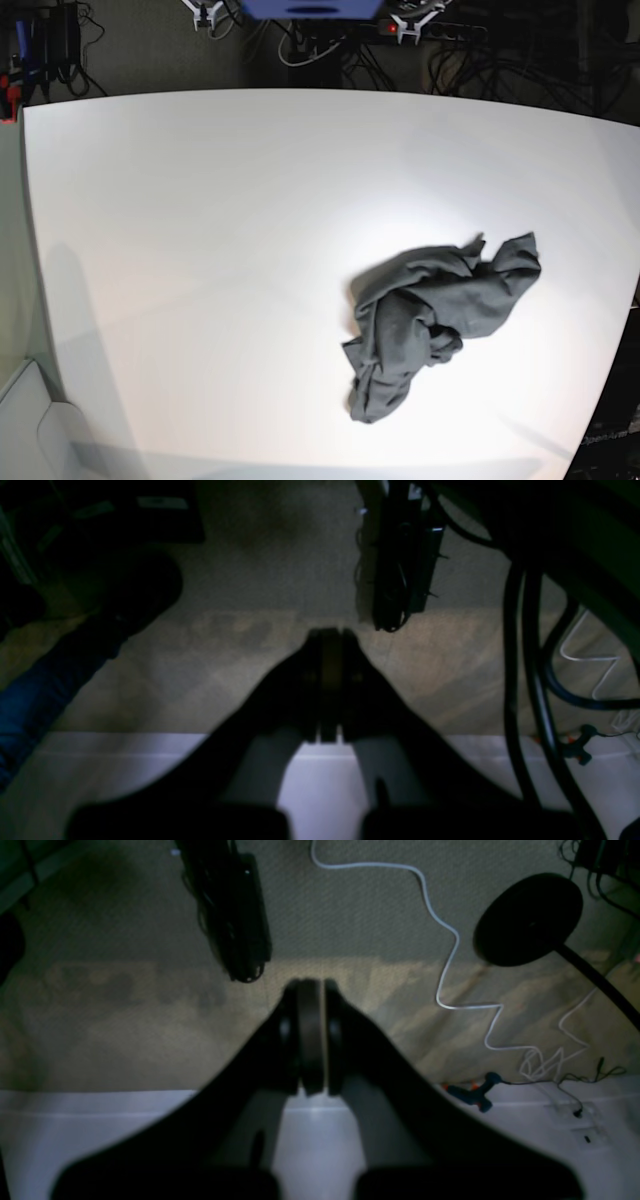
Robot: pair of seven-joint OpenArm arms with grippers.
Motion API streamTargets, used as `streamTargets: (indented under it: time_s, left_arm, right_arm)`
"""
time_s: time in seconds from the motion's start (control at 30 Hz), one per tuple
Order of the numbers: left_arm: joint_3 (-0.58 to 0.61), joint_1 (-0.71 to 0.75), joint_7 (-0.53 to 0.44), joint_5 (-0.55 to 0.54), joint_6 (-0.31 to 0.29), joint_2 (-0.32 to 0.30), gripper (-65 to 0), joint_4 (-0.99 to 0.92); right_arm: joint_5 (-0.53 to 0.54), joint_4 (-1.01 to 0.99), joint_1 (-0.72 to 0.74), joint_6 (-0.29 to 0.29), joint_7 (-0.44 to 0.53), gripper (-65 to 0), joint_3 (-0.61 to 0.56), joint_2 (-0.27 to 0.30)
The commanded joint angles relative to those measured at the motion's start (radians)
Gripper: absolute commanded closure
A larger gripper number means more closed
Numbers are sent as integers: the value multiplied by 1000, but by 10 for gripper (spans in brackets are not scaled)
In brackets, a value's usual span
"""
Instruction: Layout the t-shirt on the table in an organized manner, then fold the t-shirt properly
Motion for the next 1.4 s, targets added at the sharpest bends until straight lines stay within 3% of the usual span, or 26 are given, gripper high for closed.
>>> streamTargets:
  time_s: [0.0,0.23,0.43,0.57,0.63,0.73,0.83,0.97,1.1,1.37]
  left_arm:
    - [-1,6,-1,2,-1,2,0,0]
    - [-1,163,2,2,-1,-22,0,263]
    - [-1,281,4,2,1,-35,0,456]
    - [-1,341,4,0,-1,-53,0,547]
    - [-1,388,4,0,1,-59,0,626]
    - [-1,472,4,0,4,-67,0,777]
    - [-2,560,4,0,5,-90,0,936]
    - [-10,658,4,0,5,-95,0,1116]
    - [-96,730,4,0,-1,-93,0,1263]
    - [-150,856,4,-1,-3,-127,0,1542]
  right_arm:
    - [-2,2,-11,7,-3,0,0,3]
    - [-2,48,-53,12,8,0,3,23]
    - [-2,445,-295,12,-9,0,0,25]
    - [-2,718,-438,12,-70,0,0,25]
    - [-2,836,-495,39,-104,0,6,25]
    - [1,1016,-571,128,-145,0,11,25]
    - [1,1171,-633,136,-197,0,11,25]
    - [1,1327,-688,138,-240,0,11,25]
    - [-2,1458,-717,138,-282,0,14,25]
    - [-3,1663,-720,139,-368,0,96,25]
